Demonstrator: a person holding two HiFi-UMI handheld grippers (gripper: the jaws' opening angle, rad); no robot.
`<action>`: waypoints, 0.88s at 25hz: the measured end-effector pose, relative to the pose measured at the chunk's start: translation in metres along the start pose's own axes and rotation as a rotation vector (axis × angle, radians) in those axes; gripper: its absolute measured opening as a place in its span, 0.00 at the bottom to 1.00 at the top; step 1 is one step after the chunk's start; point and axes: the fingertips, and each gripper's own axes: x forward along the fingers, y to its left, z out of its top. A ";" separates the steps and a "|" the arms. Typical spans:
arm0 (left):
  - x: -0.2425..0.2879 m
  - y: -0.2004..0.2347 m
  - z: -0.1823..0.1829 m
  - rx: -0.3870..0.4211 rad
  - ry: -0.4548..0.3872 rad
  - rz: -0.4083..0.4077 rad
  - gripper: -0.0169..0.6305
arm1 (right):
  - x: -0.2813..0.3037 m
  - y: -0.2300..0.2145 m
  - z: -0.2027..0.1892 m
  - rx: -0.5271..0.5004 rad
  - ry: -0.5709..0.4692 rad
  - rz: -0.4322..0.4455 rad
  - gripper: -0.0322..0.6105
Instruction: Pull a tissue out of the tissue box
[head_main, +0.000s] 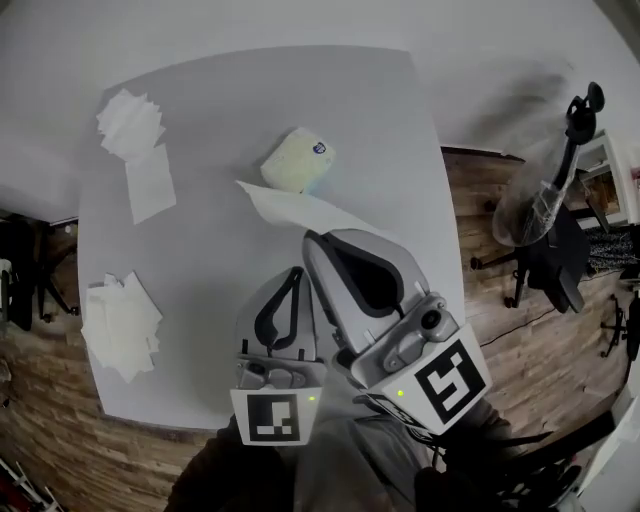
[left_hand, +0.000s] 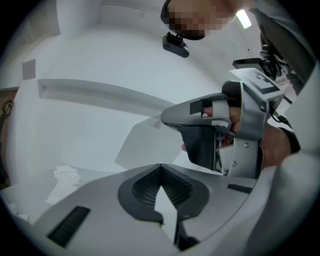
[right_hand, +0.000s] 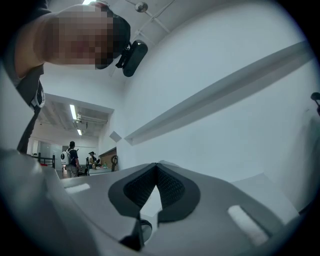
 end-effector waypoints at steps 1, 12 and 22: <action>-0.010 -0.006 0.002 -0.002 -0.003 0.000 0.02 | -0.010 0.009 0.003 -0.002 -0.004 0.002 0.05; -0.096 -0.083 0.016 0.057 -0.032 -0.020 0.02 | -0.124 0.068 0.025 -0.043 -0.060 0.003 0.05; -0.166 -0.139 0.043 0.095 -0.082 -0.012 0.02 | -0.214 0.101 0.032 -0.085 -0.066 -0.047 0.05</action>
